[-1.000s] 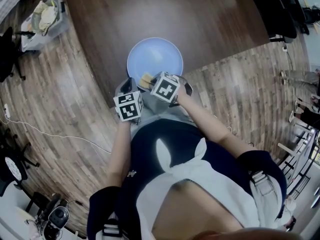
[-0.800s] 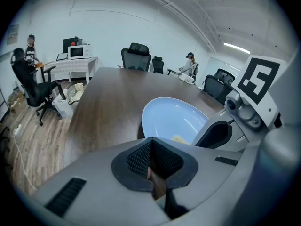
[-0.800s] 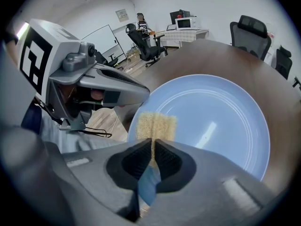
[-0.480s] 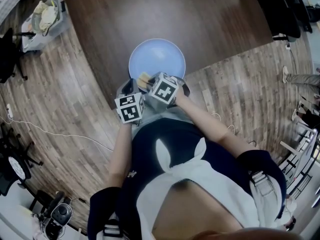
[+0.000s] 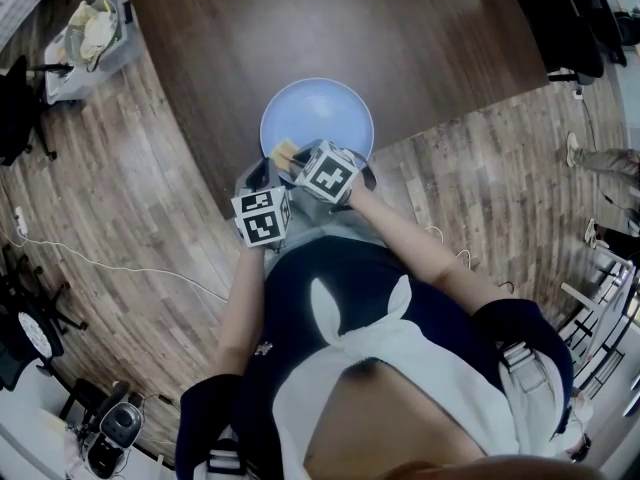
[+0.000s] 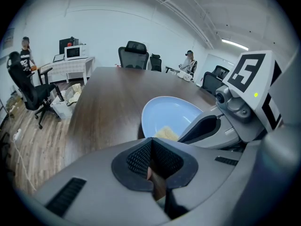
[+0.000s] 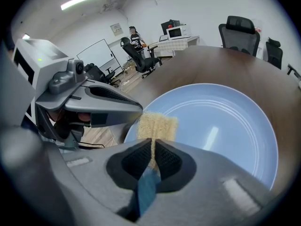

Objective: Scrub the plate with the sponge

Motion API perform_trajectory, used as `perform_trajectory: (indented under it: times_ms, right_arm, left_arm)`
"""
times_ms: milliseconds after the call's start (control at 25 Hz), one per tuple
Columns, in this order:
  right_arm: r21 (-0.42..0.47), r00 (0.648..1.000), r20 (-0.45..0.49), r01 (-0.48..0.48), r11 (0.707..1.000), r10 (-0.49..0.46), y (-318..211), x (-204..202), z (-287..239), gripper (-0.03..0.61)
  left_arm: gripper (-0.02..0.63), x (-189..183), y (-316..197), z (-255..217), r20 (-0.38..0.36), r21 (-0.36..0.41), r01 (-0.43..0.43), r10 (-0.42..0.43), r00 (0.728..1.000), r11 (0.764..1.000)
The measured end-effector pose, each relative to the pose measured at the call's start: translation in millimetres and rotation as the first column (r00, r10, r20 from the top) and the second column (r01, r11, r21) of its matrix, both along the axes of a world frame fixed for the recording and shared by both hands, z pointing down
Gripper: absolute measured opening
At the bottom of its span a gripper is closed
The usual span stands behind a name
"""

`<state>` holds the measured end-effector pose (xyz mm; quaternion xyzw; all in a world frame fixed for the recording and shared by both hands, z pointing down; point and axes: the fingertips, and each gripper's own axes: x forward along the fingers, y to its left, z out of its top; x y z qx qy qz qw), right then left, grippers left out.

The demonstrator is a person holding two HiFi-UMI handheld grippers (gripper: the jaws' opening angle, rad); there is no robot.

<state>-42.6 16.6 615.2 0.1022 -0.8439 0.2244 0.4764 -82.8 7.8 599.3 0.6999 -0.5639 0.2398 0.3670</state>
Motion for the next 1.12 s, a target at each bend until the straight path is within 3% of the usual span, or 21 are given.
perform_trajectory:
  times_ms: [1120]
  right_arm:
    - [0.069,0.994,0.041,-0.109,0.992,0.106,-54,-12,-5,0.021]
  left_arm:
    - [0.003,3,-13,-2,0.022,-0.019,-0.045,0.046,0.999,0.999]
